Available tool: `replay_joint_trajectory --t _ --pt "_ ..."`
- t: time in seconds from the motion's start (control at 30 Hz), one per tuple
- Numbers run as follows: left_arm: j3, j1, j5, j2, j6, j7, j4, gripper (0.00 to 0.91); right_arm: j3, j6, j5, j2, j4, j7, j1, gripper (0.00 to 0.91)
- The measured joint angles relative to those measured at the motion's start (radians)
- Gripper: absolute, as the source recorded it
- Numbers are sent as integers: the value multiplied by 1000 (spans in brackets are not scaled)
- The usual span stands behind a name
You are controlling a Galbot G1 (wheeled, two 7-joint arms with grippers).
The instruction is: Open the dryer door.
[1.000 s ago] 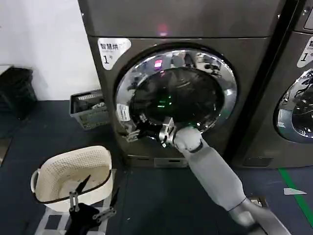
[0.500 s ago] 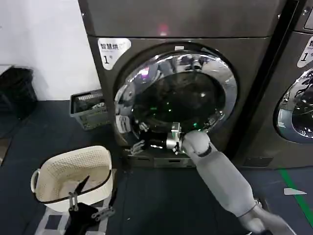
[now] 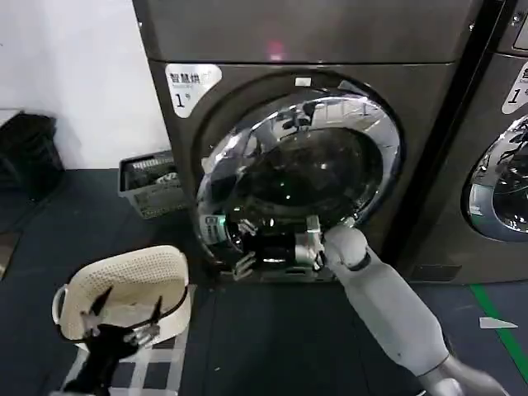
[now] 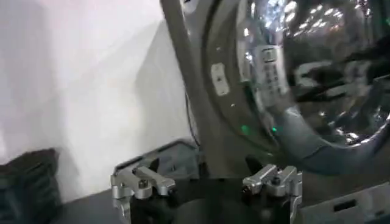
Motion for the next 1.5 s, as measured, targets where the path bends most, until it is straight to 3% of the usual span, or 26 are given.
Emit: replay_joint_trajectory --t 0.47,0.83,1.2,1.5 --pt "-135 -153 -286 141 -101 231 162 907 15 21 14 -45 -1 -146 -29 907" --pt "-121 -232 -442 293 -154 357 282 907 67 27 19 -83 21 -314 -85 907" --pt "12 -376 -652 410 -194 376 411 907 111 29 55 -120 35 -356 -133 907" --pt "152 -514 -683 480 -199 370 498 907 158 44 60 -158 84 -356 -203 907"
